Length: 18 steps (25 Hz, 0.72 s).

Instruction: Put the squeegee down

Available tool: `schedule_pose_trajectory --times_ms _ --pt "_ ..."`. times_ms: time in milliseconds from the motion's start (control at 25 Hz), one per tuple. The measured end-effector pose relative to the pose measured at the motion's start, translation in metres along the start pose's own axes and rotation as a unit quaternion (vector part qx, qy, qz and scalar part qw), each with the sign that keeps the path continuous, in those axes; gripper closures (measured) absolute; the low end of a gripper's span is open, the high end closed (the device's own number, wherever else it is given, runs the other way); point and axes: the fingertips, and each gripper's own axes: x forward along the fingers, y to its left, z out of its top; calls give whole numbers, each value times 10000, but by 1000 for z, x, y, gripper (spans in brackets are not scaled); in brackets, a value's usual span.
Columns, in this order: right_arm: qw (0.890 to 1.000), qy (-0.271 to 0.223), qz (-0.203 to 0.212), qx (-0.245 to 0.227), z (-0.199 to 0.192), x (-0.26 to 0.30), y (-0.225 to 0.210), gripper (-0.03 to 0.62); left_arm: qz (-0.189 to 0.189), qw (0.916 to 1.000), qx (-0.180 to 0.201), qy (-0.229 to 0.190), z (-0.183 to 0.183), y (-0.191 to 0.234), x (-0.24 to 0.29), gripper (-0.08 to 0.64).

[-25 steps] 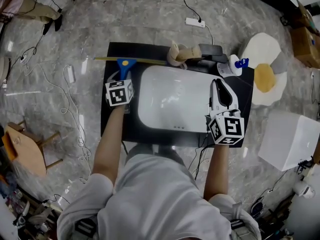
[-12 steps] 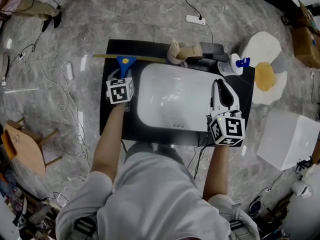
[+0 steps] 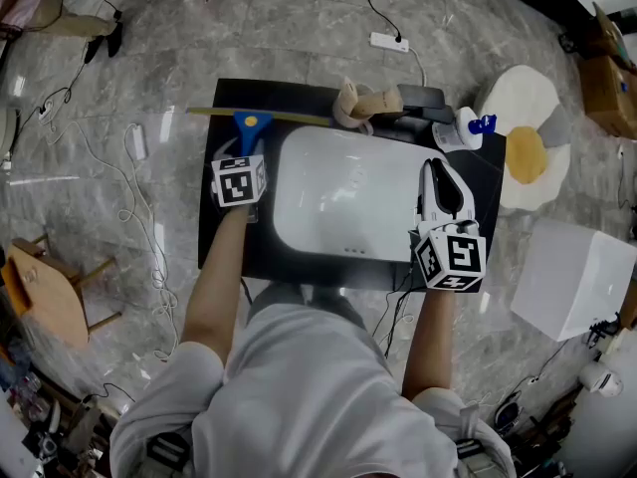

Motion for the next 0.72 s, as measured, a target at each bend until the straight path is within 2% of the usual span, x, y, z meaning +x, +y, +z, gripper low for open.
schedule_pose_trajectory --times_ms 360,720 --pt "9998 -133 124 -8 8 -16 12 549 8 9997 11 -249 5 -3 -34 365" --pt "9990 -362 270 1 19 -55 24 551 117 9975 18 -699 6 -10 -91 368"
